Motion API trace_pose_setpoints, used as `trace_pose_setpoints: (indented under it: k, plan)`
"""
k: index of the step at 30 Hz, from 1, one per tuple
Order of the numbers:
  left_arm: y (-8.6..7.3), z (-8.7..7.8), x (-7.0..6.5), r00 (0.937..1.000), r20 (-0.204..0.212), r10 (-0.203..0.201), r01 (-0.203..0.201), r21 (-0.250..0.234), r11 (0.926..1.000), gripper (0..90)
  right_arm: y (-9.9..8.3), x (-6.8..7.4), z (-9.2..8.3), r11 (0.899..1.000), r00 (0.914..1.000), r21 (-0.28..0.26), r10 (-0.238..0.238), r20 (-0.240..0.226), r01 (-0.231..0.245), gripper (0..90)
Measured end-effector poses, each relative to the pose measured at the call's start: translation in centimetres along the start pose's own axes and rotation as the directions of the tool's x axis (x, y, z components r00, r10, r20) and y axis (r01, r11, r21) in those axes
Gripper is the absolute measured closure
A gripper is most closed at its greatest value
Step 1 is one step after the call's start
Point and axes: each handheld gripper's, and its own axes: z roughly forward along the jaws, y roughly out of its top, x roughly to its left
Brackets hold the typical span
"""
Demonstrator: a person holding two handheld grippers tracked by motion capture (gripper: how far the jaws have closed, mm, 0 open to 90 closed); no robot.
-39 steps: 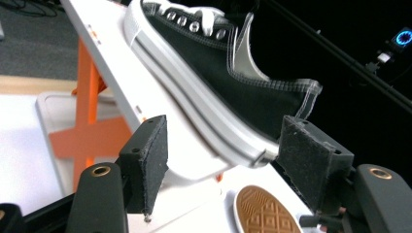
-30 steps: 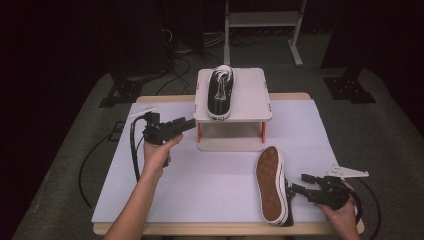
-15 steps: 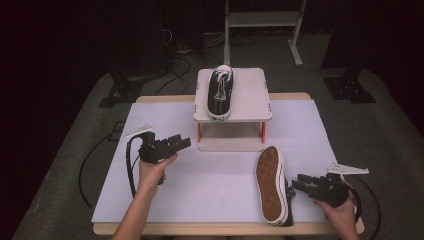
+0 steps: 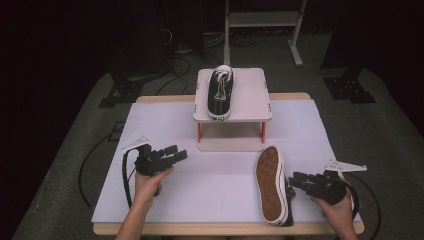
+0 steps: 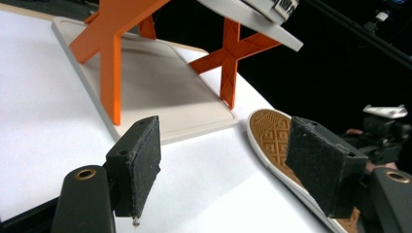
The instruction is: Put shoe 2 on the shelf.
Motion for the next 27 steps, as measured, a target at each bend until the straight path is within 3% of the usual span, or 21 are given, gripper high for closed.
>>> trace_pose_setpoints:
  k: [7,13,16,19,22,27]
  plan:
    - [-1.1,-0.3,-0.1,0.9999,0.010,0.004,-0.004,-0.001,1.0000,27.5,1.9,1.7,0.9,0.996,0.9963,-0.001,-0.086,0.002,0.086,57.1]
    - [-1.8,-0.6,0.1,0.9998,0.019,0.008,-0.008,0.003,1.0000,27.3,3.3,3.6,2.9,0.985,0.9851,0.016,-0.169,-0.033,0.170,57.3]
    - [-2.4,-0.7,0.3,0.9996,0.025,-0.009,0.009,0.003,1.0000,27.0,3.6,4.2,4.2,0.970,0.9740,0.083,-0.226,-0.010,0.227,60.7]
    - [-2.8,-0.9,0.6,0.9995,0.023,-0.021,0.021,0.005,0.9998,26.4,3.7,4.3,4.4,0.965,0.9693,0.103,-0.245,0.016,0.242,65.0]
    - [-2.9,-0.9,0.8,0.9994,0.026,-0.023,0.023,0.006,0.9997,26.0,3.6,4.4,4.2,0.954,0.9577,0.126,-0.282,0.059,0.273,67.7]
    - [-3.1,-1.1,0.8,0.9994,0.024,-0.025,0.025,0.003,0.9997,25.6,3.6,3.9,3.9,0.953,0.9559,0.137,-0.283,0.078,0.271,74.7]
